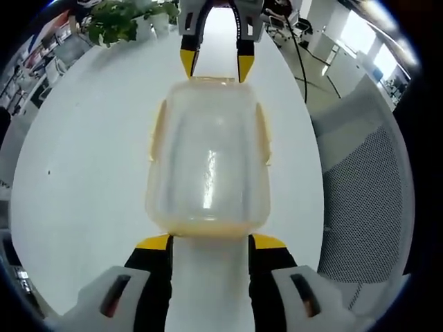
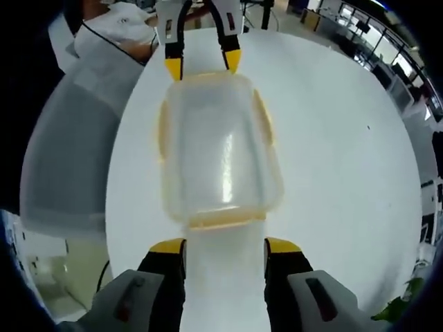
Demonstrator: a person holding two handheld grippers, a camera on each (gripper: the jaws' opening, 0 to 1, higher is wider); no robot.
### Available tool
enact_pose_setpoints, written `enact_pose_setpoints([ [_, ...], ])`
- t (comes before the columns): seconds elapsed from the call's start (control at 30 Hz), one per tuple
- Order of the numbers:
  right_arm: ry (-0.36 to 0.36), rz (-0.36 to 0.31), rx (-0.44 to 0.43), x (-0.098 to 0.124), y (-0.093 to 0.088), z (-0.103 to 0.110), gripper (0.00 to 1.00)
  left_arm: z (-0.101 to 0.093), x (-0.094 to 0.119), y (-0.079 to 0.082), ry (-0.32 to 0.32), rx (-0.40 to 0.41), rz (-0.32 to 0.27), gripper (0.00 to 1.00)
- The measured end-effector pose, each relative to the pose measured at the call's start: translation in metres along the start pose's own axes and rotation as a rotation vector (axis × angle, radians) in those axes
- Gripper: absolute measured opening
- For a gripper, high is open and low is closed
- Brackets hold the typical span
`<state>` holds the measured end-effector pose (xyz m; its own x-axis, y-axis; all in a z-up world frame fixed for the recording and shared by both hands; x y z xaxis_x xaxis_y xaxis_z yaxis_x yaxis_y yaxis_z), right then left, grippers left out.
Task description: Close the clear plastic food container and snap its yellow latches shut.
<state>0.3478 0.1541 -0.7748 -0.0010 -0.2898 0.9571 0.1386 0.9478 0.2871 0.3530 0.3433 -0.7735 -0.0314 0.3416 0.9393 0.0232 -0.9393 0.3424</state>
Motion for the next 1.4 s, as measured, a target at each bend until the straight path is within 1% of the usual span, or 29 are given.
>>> enact_pose_setpoints([
  [0.17,-0.006,-0.032,-0.053,0.004,0.004,-0.003,0.43,-0.002,0.007,-0.003,-0.005,0.043,-0.008,0.44],
  [0.27,-0.013,-0.044,-0.070,0.005,0.006,-0.003,0.43,-0.001,0.011,-0.001,0.002,0.075,-0.025,0.44],
  [0.4,-0.002,-0.050,-0.099,0.006,0.007,-0.001,0.42,0.000,0.013,-0.003,-0.003,0.099,-0.018,0.44],
  [0.5,-0.001,-0.055,-0.121,0.008,0.010,-0.001,0.42,-0.003,0.015,-0.005,-0.030,0.140,-0.017,0.45],
  [0.57,0.001,-0.060,-0.132,0.009,0.011,-0.001,0.41,-0.002,0.016,-0.005,-0.024,0.129,-0.018,0.44],
  [0.63,0.007,-0.062,-0.155,0.010,0.011,0.001,0.40,0.000,0.018,-0.005,-0.022,0.150,-0.022,0.45],
  [0.73,0.008,-0.070,-0.187,0.011,0.012,0.001,0.41,0.002,0.021,0.001,-0.034,0.241,-0.060,0.46],
  [0.8,0.020,-0.079,-0.235,0.011,0.011,0.001,0.41,0.003,0.022,0.002,-0.041,0.286,-0.065,0.47],
  [0.87,0.026,-0.095,-0.272,0.012,0.012,0.001,0.44,0.005,0.022,0.001,-0.039,0.314,-0.066,0.48],
  [0.9,0.049,-0.122,-0.297,0.012,0.016,0.004,0.45,0.005,0.021,0.001,-0.043,0.320,-0.070,0.48],
  [0.93,0.054,-0.139,-0.320,0.013,0.018,0.004,0.45,0.005,0.021,0.001,-0.042,0.348,-0.073,0.48],
  [0.97,0.045,-0.143,-0.335,0.014,0.018,0.002,0.44,0.005,0.021,0.001,-0.044,0.368,-0.075,0.48],
  [1.03,0.035,-0.150,-0.344,0.016,0.018,-0.001,0.44,0.004,0.021,0.005,-0.055,0.440,-0.106,0.48],
  [1.07,0.039,-0.155,-0.355,0.016,0.018,0.000,0.44,0.004,0.022,0.004,-0.057,0.484,-0.105,0.49],
  [1.1,0.046,-0.157,-0.379,0.015,0.018,0.000,0.44,0.003,0.023,0.006,-0.069,0.518,-0.118,0.49],
  [1.23,0.040,-0.144,-0.442,0.012,0.013,-0.001,0.43,0.010,0.024,0.003,-0.060,0.642,-0.114,0.46],
  [1.3,0.052,-0.160,-0.473,0.012,0.015,-0.001,0.41,0.014,0.023,0.000,-0.050,0.699,-0.111,0.45],
  [1.33,0.053,-0.171,-0.501,0.012,0.017,-0.002,0.40,0.014,0.023,-0.002,-0.052,0.716,-0.105,0.45],
  [1.4,0.050,-0.194,-0.535,0.013,0.020,-0.004,0.39,0.014,0.022,-0.001,-0.058,0.739,-0.118,0.46],
])
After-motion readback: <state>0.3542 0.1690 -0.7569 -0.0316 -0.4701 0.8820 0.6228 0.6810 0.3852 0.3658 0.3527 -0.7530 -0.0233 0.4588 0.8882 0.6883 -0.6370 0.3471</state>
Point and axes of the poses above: the point that each gripper's makers call its tool centre point, and the gripper's own axes: x roughly backward along the fingers, z roughly to its left, y roughly out of its top, the point moved 1 cm from there along x, roughly backward along the fingers, and after that the axes turned 2 degrees about y, right-handed, at the moved point
